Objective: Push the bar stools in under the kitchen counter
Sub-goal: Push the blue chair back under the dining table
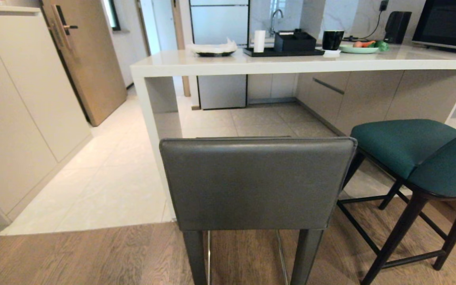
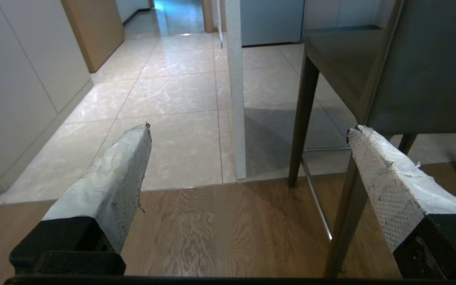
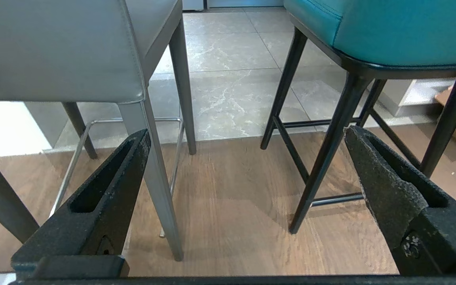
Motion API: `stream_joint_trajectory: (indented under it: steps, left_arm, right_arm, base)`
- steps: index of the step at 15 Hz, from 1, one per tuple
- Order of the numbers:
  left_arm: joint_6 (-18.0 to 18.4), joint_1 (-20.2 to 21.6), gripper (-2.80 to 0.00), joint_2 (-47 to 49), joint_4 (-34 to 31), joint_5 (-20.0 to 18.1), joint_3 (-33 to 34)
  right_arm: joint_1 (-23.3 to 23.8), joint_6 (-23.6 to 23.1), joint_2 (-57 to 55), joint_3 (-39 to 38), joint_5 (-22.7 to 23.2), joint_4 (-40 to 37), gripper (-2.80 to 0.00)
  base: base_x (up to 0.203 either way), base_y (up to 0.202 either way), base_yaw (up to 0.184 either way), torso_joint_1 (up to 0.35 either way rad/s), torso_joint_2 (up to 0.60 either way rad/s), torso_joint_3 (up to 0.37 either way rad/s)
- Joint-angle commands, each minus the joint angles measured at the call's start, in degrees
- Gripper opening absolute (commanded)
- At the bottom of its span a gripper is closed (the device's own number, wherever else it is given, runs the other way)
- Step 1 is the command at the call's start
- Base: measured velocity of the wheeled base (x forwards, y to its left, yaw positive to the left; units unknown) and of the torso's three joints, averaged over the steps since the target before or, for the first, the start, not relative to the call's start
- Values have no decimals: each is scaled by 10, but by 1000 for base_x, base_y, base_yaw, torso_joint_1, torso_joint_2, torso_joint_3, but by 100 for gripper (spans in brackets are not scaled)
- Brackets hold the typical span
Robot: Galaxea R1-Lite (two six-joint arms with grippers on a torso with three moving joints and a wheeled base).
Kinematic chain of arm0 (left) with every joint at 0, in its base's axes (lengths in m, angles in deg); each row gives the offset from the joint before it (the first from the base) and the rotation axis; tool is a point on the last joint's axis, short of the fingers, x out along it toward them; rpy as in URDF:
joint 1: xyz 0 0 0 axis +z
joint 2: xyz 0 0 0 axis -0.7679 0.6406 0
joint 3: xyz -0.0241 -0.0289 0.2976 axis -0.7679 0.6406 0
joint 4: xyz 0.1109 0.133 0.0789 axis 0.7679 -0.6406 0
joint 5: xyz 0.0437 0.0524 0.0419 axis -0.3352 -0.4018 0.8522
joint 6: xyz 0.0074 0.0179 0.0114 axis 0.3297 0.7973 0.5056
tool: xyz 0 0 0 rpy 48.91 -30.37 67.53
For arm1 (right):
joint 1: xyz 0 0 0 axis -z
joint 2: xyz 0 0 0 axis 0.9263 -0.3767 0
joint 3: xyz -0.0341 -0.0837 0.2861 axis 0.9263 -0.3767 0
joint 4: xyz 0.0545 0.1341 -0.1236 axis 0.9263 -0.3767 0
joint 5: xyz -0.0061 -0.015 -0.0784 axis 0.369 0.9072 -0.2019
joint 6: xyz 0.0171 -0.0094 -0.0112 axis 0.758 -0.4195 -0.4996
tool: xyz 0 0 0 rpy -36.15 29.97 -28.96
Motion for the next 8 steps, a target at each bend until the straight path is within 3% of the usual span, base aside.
stream_joint_trajectory:
  steps: [1,2,8]
  left_arm:
    - [-2,0,0,1,1,1,23]
    - [-7,0,0,1,1,0,23]
    - [-15,0,0,1,-18,1,19]
  right_arm:
    - [0,2,-1,-1,0,0,0]
    - [0,2,-1,-1,0,0,-280]
    - [0,6,0,-1,0,1,-280]
  base:
    - [0,0,0,0,0,0]
    - [0,0,0,0,0,0]
    - [0,0,0,0,0,0]
